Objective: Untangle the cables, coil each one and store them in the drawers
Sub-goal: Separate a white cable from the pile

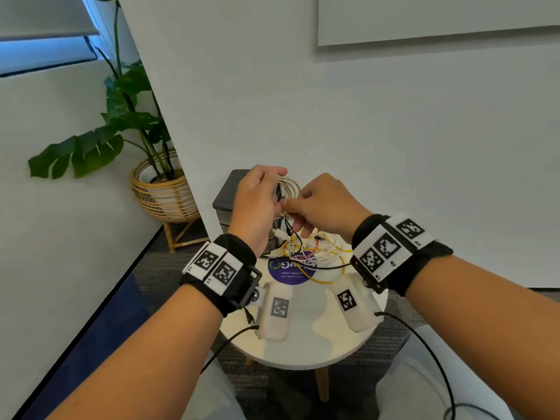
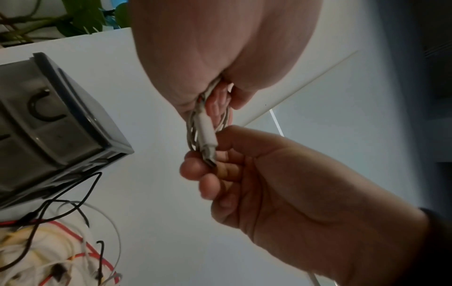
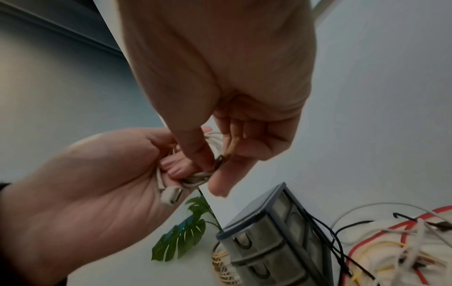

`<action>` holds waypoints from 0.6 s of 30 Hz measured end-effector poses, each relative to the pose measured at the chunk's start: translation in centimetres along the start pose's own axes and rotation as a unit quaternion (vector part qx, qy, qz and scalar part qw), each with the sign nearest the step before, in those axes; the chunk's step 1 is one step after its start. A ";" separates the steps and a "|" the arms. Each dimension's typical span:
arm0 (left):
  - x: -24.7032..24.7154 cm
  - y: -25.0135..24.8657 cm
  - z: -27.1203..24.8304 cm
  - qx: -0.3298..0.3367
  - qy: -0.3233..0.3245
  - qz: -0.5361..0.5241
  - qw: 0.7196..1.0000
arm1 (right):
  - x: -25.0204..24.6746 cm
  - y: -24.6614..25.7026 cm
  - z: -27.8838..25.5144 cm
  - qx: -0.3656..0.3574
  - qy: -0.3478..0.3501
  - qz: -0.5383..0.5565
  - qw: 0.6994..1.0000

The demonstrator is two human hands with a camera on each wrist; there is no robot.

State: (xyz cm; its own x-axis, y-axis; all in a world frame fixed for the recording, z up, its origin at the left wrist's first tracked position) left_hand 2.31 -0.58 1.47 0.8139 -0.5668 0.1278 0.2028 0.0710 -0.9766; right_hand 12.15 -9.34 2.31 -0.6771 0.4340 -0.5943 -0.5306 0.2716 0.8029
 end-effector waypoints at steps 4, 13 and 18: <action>0.3 1.1 -0.3 -0.007 0.021 0.039 0.999 | 0.7 -0.1 -0.4 -0.014 0.005 -0.071 0.997; -2.4 2.2 0.4 -0.009 -0.008 0.126 0.992 | 0.4 -2.3 -2.4 -0.202 0.015 -0.241 0.949; -1.7 2.1 -0.2 0.040 0.030 0.194 0.980 | -0.4 -3.3 -1.0 -0.102 0.029 -0.127 0.986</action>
State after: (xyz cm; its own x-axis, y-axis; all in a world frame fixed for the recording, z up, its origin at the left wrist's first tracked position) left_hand 1.30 0.37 -0.87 0.8056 -0.5307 -0.2634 -0.0721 0.3534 -0.9327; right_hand 13.70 -11.26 -0.18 -0.5332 0.3233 -0.7818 -0.7747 0.1848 0.6048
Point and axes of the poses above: each hand's wrist, its own z-axis towards the middle knuckle, its own x-axis out of the palm, y = z × x, the point moved 4 cm from there along z, towards the middle knuckle, and after that the axes turned 3 degrees about -z, right-handed, at the moved point
